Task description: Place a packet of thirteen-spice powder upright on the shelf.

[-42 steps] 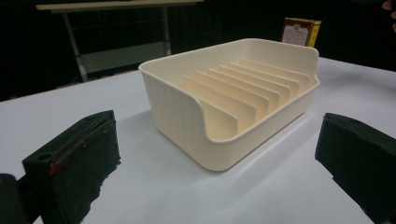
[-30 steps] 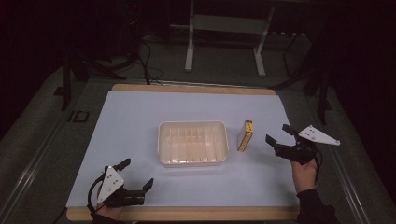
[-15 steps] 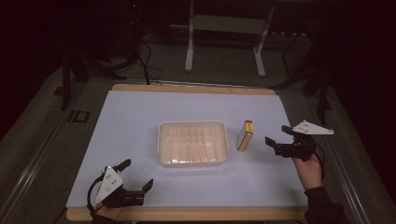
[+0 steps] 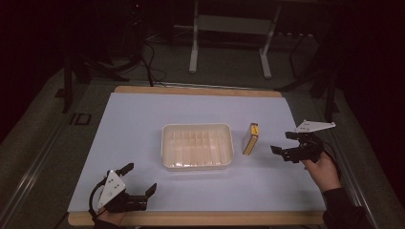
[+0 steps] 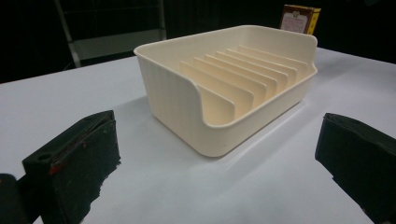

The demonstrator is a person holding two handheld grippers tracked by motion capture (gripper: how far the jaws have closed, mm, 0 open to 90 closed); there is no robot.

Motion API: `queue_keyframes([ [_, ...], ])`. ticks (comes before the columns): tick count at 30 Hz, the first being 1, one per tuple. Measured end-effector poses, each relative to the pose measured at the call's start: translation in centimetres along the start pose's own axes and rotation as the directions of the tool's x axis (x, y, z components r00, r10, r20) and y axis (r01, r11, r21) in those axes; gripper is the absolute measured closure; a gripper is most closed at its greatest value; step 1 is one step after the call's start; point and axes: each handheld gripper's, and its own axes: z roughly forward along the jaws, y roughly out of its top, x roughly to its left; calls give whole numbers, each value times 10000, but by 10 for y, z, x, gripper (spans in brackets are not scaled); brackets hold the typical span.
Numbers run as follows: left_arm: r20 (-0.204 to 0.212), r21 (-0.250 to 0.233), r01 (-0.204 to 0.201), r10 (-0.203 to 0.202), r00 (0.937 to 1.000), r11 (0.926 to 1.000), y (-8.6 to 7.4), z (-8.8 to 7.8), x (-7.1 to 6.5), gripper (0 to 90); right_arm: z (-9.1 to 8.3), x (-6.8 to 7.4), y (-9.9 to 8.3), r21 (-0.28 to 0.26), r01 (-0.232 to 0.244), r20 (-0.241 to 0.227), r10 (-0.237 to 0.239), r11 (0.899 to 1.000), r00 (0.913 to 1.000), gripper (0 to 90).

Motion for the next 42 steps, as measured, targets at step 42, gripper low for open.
queue_keyframes([
  [42, 166, 90, -211, 210, 9996, 9997, 0, 2, -2, 0, 24, 12, -3, 6317, 3514, -3620, -1379, 6910, 9219, 157],
])
